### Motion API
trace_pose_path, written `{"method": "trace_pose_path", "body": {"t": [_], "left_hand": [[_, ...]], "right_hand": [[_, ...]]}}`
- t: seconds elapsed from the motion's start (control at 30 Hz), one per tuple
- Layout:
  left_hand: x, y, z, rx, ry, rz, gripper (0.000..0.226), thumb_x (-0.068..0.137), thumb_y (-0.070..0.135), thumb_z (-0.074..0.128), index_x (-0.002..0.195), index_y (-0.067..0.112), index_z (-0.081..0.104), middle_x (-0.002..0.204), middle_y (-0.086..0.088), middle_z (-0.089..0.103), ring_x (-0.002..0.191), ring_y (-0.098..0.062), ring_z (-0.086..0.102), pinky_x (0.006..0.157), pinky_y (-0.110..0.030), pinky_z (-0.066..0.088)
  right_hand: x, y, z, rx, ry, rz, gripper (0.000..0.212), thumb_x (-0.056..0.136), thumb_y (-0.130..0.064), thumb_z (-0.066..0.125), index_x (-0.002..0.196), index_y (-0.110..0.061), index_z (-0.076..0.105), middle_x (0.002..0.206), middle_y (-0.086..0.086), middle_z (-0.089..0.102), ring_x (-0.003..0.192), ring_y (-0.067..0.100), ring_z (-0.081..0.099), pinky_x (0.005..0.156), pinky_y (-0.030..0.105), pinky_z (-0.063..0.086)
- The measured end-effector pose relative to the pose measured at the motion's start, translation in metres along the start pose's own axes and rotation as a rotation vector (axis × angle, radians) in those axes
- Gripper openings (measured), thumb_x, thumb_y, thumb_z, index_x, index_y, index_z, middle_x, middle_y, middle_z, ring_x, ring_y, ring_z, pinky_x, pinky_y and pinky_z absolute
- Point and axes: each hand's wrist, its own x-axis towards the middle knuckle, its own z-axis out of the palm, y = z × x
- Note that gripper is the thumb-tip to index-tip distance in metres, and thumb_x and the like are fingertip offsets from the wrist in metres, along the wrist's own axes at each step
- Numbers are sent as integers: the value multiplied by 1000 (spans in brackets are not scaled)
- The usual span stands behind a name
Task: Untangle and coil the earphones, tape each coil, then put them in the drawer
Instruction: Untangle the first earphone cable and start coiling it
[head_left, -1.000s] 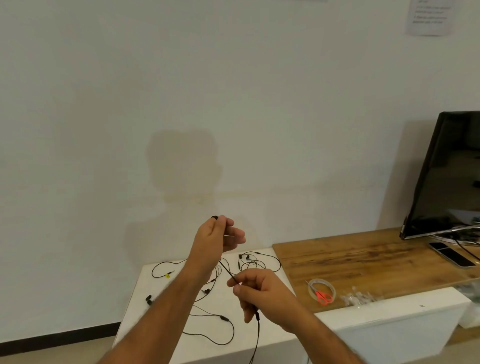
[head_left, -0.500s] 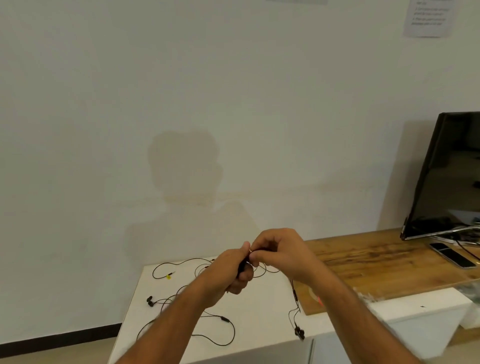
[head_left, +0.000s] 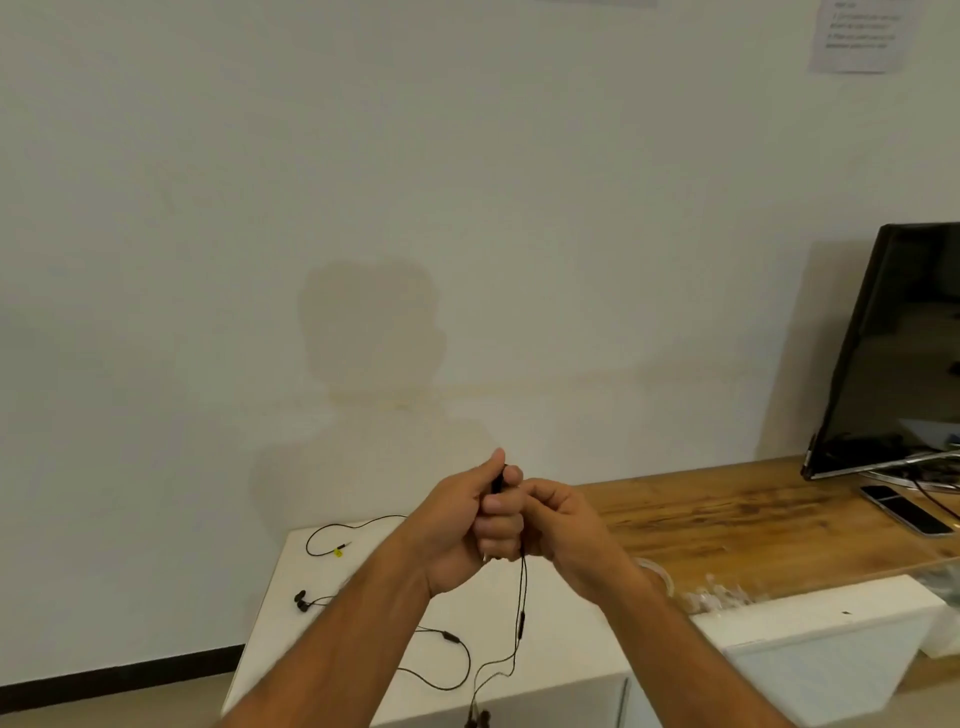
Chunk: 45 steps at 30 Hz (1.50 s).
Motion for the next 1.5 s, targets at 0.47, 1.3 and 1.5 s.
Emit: {"method": "trace_pose_path", "body": {"t": [0.47, 1.3, 1.5], "left_hand": [[2, 6, 1, 145, 374, 321, 38, 106, 34, 30, 107, 8, 57, 77, -7, 72, 78, -27, 73, 70, -36, 57], [-1, -7, -18, 707, 274, -105, 49, 102, 51, 26, 83, 15, 53, 56, 4, 37, 46, -10, 24, 45, -20, 20], [-9, 0, -14, 343, 88, -160, 42, 100, 51, 34, 78, 19, 47, 58, 4, 24, 49, -9, 13, 43, -19, 17]], "right_hand": [[-37, 25, 29, -170, -129, 173, 19, 100, -11, 52, 98, -11, 71, 72, 5, 65, 57, 17, 59, 59, 27, 51], [5, -44, -8, -969, -49, -365, 10, 84, -15, 71, 93, -19, 75, 83, -14, 69, 82, 5, 63, 74, 21, 51], [23, -48, -15, -492, -39, -240, 13, 81, 4, 72, 84, -9, 74, 78, 2, 73, 76, 12, 69, 74, 25, 55]]}}
